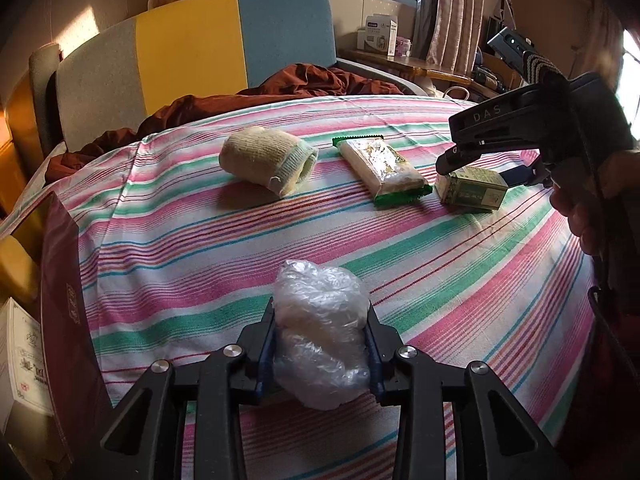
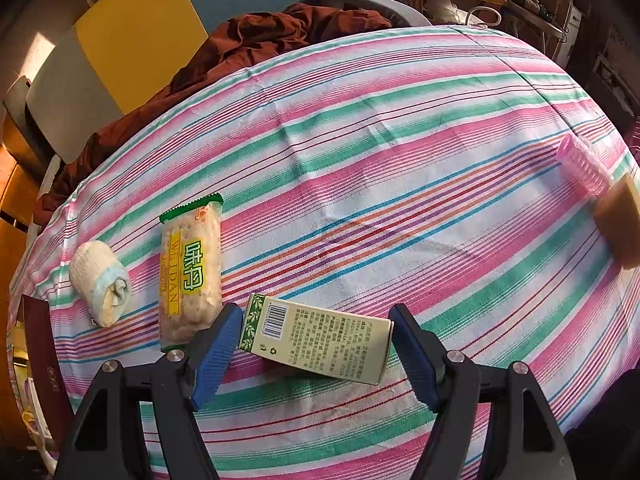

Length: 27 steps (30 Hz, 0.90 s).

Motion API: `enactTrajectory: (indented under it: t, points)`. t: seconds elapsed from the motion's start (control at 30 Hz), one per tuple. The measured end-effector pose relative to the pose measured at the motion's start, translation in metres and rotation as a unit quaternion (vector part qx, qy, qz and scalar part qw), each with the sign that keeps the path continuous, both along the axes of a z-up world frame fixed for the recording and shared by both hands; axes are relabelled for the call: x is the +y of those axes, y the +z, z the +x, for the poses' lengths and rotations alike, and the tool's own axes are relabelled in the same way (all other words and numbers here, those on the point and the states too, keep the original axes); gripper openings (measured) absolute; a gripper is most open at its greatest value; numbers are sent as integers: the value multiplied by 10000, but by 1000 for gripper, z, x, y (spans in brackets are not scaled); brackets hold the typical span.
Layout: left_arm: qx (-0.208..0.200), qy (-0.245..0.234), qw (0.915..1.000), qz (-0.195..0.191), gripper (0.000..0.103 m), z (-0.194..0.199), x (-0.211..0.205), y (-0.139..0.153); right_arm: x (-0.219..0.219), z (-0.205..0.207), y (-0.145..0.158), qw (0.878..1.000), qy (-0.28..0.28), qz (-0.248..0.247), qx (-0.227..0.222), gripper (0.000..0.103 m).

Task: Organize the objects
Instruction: 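Carry the plastic bag into the gold tray and open the left gripper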

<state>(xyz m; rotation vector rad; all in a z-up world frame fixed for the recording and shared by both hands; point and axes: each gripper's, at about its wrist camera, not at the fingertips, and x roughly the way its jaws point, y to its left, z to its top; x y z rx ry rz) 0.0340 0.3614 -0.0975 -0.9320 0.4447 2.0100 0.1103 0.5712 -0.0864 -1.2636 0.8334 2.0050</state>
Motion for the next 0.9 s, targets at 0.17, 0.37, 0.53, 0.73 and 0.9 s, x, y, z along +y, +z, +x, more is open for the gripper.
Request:
enactTrajectory:
  t: [0.17, 0.37, 0.53, 0.73, 0.9]
  points:
    - [-25, 66, 9997, 248, 37, 2, -18, 26, 0, -4, -1, 10000, 15, 37, -10, 76]
    - [190, 314, 9973, 642, 37, -5, -60, 73, -2, -7, -2, 9999, 65, 118, -59, 76]
    - [51, 1107, 9905, 816, 37, -47, -121, 97, -3, -7, 0, 9998, 98, 169, -92, 76]
    - [-334, 2304, 9695, 762, 37, -112, -203, 88, -5, -6, 1, 9995, 151, 247, -140, 76]
    - [-413, 2871, 9558, 473, 37, -144, -236, 66, -7, -8, 1, 9991, 196, 321, -180, 76]
